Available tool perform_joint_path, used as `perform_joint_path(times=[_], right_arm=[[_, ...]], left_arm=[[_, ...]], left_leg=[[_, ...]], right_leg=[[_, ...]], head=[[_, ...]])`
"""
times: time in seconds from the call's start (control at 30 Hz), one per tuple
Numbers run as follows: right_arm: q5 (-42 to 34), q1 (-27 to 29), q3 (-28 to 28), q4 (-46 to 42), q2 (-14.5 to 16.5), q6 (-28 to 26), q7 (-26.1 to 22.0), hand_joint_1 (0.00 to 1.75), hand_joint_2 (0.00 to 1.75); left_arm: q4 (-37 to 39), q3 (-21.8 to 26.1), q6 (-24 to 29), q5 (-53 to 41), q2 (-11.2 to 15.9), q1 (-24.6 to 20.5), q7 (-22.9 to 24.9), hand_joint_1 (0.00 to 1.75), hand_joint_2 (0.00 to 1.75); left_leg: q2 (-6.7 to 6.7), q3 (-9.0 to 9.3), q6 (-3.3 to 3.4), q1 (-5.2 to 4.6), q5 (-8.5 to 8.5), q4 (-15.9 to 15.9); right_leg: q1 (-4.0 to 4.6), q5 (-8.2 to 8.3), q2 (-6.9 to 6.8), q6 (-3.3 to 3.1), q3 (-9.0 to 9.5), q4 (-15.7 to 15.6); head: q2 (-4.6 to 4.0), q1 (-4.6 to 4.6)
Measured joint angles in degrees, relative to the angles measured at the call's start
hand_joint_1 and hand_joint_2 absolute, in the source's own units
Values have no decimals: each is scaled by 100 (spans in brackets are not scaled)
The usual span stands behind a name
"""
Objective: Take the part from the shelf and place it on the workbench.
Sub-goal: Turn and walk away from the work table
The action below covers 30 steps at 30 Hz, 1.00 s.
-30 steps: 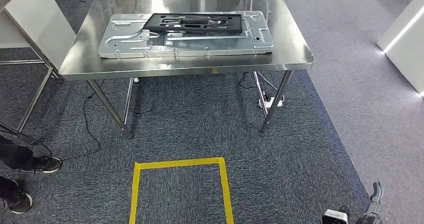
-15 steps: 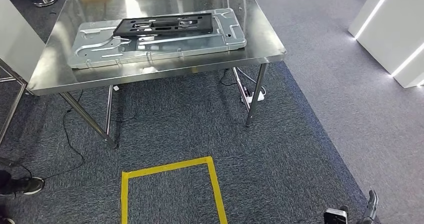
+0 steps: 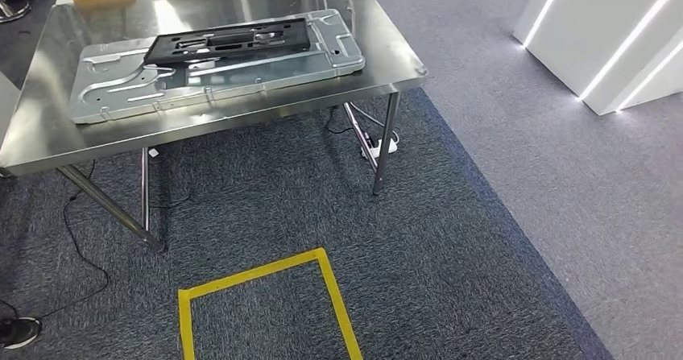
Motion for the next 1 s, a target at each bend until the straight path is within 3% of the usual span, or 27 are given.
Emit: perform_joint_path(times=[0.03, 0.1, 0.17, 0.23, 0.3, 0.33, 0.37, 0.43, 0.5, 0.57, 0.63, 0.7, 0.73, 0.8, 0.83, 0.87, 0.9, 0.93, 1.0], right_arm=[[48, -56, -57, 205, -51, -38, 0, 0, 0], [95, -123, -160, 550, -144, -78, -1, 0, 0], [109, -151, -224, 775, -196, -94, -2, 0, 0], [124, -198, -251, 930, -223, -114, -5, 0, 0], [175, -249, -275, 1053, -253, -157, 5, 0, 0], [240, -270, -291, 1130, -268, -202, 27, 0, 0], [346, -289, -308, 1237, -289, -273, 80, 0, 0], [668, -329, -329, 1525, -332, -503, 309, 0, 0], [1016, -374, -334, 1862, -357, -722, 745, 0, 0], [1330, -396, -331, 2188, -359, -814, 1409, 0, 0], [1630, -374, -306, 2479, -350, -829, 2112, 0, 0], [1821, -349, -260, 2700, -307, -799, 2582, 0, 0], [1868, -348, -236, 2784, -275, -774, 2718, 0, 0], [1911, -363, -198, 2910, -206, -723, 2871, 0, 0], [1934, -370, -185, 2962, -175, -686, 2906, 0, 0], [1968, -372, -171, 3004, -150, -636, 2926, 0, 0], [2009, -371, -149, 3040, -128, -578, 2932, 0, 0], [2060, -371, -119, 3068, -117, -521, 2920, 0, 0], [2160, -388, -44, 3106, -101, -424, 2834, 0, 0]], left_arm=[[0, 6, 3, 4, -1, -9, -8, 0, 0], [0, 19, 7, 9, -3, -31, -15, 0, 0], [0, 27, 8, 10, -7, -43, -16, 0, 0], [0, 36, 9, 10, -9, -35, -17, 0, 0], [0, 45, 9, 13, -9, -16, -17, 0, 0], [0, 48, 9, 14, -9, -7, -17, 0, 0], [0, 50, 9, 16, -9, -2, -17, 0, 0], [0, 55, 9, 21, -9, -2, -17, 0, 0], [0, 67, 7, 34, -10, 2, -16, 0, 0], [0, 82, 4, 49, -13, 3, -14, 0, 0], [0, 88, -2, 50, -15, -5, -10, 0, 0], [0, 90, -8, 44, -17, -6, -6, 0, 0], [0, 91, -10, 39, -18, -2, -6, 0, 0], [0, 95, -19, 29, -18, 18, -6, 0, 0], [0, 97, -30, 21, -18, 26, -10, 0, 0], [0, 98, -47, 11, -18, 29, -17, 0, 0], [0, 99, -72, 3, -18, 26, -33, 0, 0], [0, 99, -105, -3, -18, 21, -60, 0, 0], [0, 99, -180, -7, -18, 15, -129, 0, 0]], left_leg=[[37, 8, -30, -11, -18, 10], [103, 23, -85, -19, -37, 16], [30, 4, -146, 5, -123, 97], [-202, -195, -197, 36, -430, 559], [-350, -550, -219, 47, -787, 1324], [-370, -678, -223, 49, -849, 1587], [-379, -719, -223, 50, -797, 1656], [-436, -503, -206, 60, -416, 1157], [-668, -191, -183, 79, -108, 440], [-803, -80, -160, 79, -52, 154], [-702, -63, -101, 72, -17, 112], [-576, -39, -9, 77, 38, 47], [-502, -37, 27, 80, 60, 19], [-336, -47, 55, 55, 62, 14], [-249, -53, 57, 44, 58, 17], [-167, -55, 57, 35, 52, 20], [-96, -54, 52, 32, 44, 24], [-35, -46, 39, 30, 34, 29], [71, -29, -13, 14, -5, 51]], right_leg=[[20, 29, -49, -30, 78, -165], [44, 28, 10, -90, 71, -208], [26, 52, 91, -154, 69, -234], [9, 81, 182, -219, 64, -257], [21, 91, 291, -251, 43, -252], [25, 93, 353, -254, 38, -246], [26, 94, 417, -255, 36, -236], [23, 90, 553, -248, 37, -208], [31, 84, 680, -215, 21, -172], [33, 97, 781, -156, -9, -157], [14, 117, 852, -86, -35, -161], [14, -4, 688, -39, -126, 0], [14, -158, 551, -25, -242, 239], [9, -523, 344, 6, -583, 948], [-3, -624, 307, 22, -719, 1245], [-15, -624, 281, 34, -768, 1369], [-26, -521, 254, 42, -700, 1269], [-33, -346, 203, 42, -521, 963], [-12, -68, -33, 11, -98, 195]], head=[[0, -2], [0, -5], [0, -6], [0, -6], [0, -7], [0, -7], [0, -7], [0, -7], [0, -5], [0, -4], [0, -4], [0, 0], [0, 3], [0, 6], [0, 6], [0, 5], [0, 6], [0, 6], [0, 6]])
